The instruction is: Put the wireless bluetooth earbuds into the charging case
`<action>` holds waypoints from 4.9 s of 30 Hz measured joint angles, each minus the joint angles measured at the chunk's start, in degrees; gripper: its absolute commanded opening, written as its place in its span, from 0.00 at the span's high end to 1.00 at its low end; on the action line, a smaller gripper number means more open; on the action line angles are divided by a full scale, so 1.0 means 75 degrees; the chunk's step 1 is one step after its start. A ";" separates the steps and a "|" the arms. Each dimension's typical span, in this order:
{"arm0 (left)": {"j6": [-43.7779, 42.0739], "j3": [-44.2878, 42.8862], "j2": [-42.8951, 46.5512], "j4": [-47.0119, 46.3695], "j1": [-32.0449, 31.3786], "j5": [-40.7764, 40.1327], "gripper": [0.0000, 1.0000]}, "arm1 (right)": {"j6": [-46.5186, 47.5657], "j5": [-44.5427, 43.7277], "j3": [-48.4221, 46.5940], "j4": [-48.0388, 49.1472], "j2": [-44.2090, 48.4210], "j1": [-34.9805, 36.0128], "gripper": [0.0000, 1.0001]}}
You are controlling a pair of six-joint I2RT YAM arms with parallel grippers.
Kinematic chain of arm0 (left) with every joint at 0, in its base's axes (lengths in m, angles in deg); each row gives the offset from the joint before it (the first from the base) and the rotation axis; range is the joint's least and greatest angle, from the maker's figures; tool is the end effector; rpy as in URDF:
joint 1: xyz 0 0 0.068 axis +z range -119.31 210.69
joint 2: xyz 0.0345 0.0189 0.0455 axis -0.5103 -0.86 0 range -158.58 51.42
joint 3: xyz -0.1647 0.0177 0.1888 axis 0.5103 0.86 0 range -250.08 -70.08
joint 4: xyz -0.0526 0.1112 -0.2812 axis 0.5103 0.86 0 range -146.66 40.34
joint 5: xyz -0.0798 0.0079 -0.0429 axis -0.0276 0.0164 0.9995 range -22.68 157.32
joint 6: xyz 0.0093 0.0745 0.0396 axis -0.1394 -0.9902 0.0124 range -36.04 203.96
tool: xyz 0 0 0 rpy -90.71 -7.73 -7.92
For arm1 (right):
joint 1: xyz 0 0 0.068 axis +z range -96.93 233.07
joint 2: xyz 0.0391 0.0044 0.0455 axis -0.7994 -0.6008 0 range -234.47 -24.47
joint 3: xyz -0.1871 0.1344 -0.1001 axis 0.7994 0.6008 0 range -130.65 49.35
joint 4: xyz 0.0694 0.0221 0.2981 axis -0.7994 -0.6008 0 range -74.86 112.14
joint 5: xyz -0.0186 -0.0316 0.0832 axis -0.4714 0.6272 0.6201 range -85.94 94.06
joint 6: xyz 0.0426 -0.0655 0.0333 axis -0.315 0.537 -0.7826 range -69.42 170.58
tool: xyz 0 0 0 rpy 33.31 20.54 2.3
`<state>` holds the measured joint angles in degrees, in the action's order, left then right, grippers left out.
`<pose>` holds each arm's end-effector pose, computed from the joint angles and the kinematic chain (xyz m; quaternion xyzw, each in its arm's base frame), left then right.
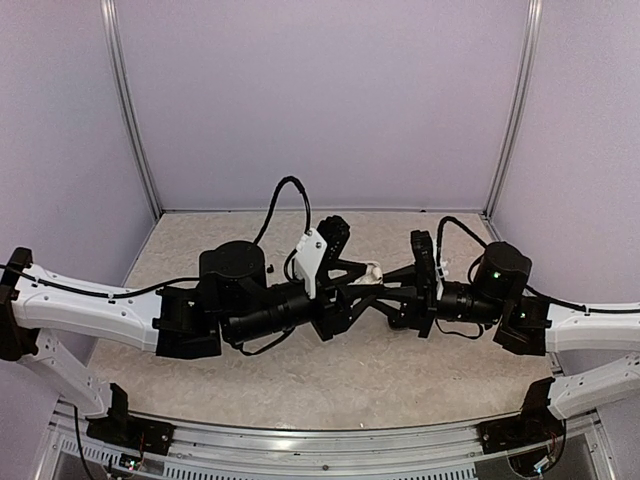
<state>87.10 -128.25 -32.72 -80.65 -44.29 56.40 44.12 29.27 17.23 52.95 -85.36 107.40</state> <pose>0.1256 -0.4137 0.2743 0.3665 0.6186 -0.3826 0.5802 0.1664 0.2863 0.2412 -0.4185 0.5557 0.4860 0.5291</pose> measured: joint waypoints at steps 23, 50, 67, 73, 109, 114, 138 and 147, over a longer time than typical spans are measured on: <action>0.0216 0.0140 0.0507 0.0306 -0.0017 -0.1451 0.01 | 0.0076 -0.1883 0.0000 -0.0595 0.0195 0.0006 1.00; 0.1212 -0.0921 -0.0522 0.1268 0.0597 -0.1070 0.01 | 0.0047 -0.1652 -0.0070 -0.0597 -0.0017 0.0006 1.00; 0.1405 -0.0822 -0.0437 0.1262 0.0705 -0.0734 0.01 | 0.0050 -0.1696 -0.0076 -0.0615 0.0114 0.0006 1.00; 0.1411 -0.0679 -0.0274 0.1276 0.0740 -0.0688 0.01 | 0.0047 -0.1772 -0.0076 -0.0618 0.0210 0.0006 1.00; 0.1049 0.0408 0.0833 0.1172 0.0947 0.0350 0.03 | 0.0204 -0.1314 0.0149 -0.0525 0.0627 0.0006 1.00; 0.1040 0.0379 0.0912 0.1070 0.0950 0.0740 0.05 | 0.0262 -0.0991 0.0149 -0.0519 0.0481 0.0006 1.00; 0.1087 0.0032 0.0373 0.1125 0.0979 0.0947 0.06 | 0.0373 -0.0009 0.0149 -0.0408 0.0251 0.0006 1.00; 0.1122 0.0032 0.0367 0.1122 0.1008 0.1084 0.05 | 0.0373 0.0055 0.0154 -0.0396 0.0256 0.0006 1.00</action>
<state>95.51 -128.01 -29.96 -72.24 -36.73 64.53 46.92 29.69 18.39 49.98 -83.43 107.44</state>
